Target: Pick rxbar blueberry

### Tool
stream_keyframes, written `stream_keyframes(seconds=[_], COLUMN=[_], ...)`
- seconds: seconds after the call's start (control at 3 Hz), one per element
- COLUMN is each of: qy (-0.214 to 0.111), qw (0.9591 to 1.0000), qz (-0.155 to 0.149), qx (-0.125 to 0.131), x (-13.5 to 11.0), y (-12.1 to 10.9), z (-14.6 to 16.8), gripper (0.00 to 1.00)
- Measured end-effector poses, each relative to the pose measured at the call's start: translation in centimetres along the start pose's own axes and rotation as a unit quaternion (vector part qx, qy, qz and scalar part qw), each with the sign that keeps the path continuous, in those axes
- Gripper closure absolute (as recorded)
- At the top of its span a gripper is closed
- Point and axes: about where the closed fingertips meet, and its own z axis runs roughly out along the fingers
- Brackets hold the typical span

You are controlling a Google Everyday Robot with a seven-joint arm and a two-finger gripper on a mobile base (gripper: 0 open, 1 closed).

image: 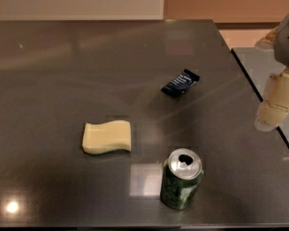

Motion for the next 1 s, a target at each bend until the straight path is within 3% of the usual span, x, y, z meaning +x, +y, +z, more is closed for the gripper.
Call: stream_keyframes(seconds=[0.33, 1.0], qy=[-0.001, -0.039], qw=[1.0, 0.9988], qz=[0.003, 0.027], qx=[-0.001, -0.006], x=[-0.5, -3.7], y=[-0.5, -4.6], z=[0.3, 4.2], gripper=[0.0, 0.0])
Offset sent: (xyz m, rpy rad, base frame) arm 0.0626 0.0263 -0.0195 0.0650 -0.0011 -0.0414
